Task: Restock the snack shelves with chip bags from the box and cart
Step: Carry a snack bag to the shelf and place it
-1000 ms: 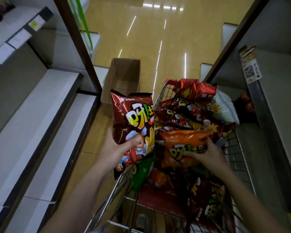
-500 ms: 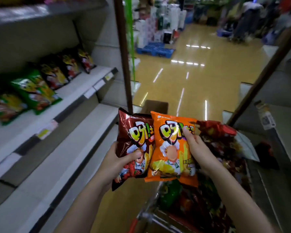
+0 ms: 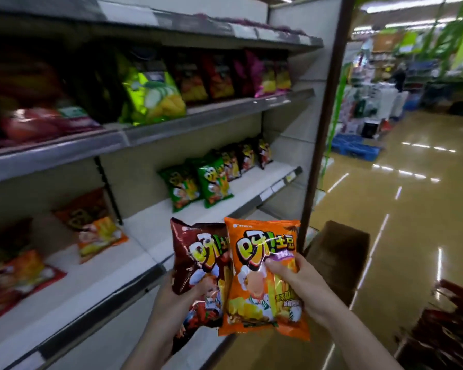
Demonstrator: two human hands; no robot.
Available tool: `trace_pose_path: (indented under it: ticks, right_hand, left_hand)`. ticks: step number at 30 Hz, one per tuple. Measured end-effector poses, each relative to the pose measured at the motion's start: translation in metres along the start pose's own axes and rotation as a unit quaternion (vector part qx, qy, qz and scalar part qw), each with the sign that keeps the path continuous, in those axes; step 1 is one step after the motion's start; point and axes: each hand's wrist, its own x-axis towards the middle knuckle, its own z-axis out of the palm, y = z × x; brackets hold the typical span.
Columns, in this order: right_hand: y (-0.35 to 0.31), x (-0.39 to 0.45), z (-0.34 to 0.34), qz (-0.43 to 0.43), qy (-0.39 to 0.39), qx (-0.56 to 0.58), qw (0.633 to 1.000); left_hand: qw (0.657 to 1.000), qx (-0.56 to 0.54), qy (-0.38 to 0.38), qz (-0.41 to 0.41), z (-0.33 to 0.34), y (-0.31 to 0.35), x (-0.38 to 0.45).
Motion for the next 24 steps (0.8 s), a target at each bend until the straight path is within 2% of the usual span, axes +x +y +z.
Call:
trace_pose_path:
  ticks: [4, 11, 17, 24]
  right_hand:
    - [0.006, 0.002, 0.049, -0.022, 0.008, 0.022, 0.999]
    - [0.026, 0.000, 0.081, 0.028, -0.009, 0.070, 0.997]
    - [0.014, 0.036, 0.059, 0.039, -0.016, 0.067, 0.997]
    - [0.007, 0.123, 0.015, 0.032, 0.024, 0.106, 0.994]
  left_hand:
    - [0.998, -0.038, 0.044, 0.016, -0.057, 0.001, -0.003]
    - [0.993, -0.098, 0.053, 0.032, -0.104, -0.007, 0.004]
    - [0.991, -0.111, 0.048, 0.054, -0.093, 0.000, 0.048]
    - [0.997, -0.078, -0.008, 0.010, -0.039, 0.014, 0.148]
